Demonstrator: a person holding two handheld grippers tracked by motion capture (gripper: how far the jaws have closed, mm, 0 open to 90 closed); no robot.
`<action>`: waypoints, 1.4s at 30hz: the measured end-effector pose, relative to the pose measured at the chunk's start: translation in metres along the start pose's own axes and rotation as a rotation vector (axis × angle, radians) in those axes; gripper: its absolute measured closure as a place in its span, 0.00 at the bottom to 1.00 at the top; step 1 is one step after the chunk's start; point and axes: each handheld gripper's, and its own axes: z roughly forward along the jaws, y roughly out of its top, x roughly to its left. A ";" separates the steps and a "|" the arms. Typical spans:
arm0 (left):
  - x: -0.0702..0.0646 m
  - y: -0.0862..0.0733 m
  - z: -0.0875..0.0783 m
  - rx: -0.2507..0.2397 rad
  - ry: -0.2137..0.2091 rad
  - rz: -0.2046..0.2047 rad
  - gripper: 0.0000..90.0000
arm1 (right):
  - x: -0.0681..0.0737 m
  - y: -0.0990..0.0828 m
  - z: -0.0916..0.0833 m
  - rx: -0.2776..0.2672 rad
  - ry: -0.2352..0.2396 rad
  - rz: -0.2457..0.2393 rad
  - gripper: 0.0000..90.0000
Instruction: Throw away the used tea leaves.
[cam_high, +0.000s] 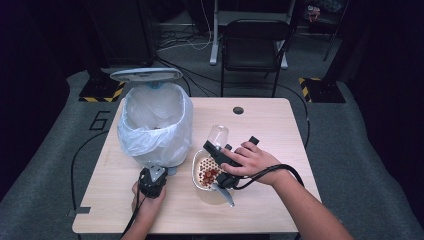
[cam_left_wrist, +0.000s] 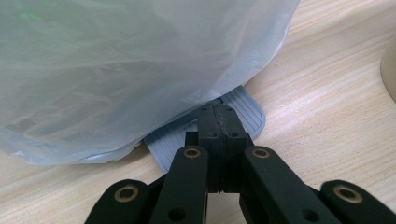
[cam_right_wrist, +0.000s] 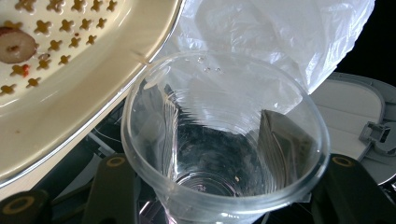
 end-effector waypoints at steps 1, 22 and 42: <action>0.000 0.000 0.000 0.000 -0.001 -0.001 1.00 | -0.002 -0.001 0.001 -0.017 0.009 -0.040 0.50; 0.002 0.000 0.000 -0.012 0.013 0.013 1.00 | -0.046 -0.008 0.005 -0.028 0.231 -0.019 0.49; 0.000 0.000 0.001 -0.017 0.002 -0.013 1.00 | -0.069 -0.046 0.030 -0.149 0.445 0.393 0.49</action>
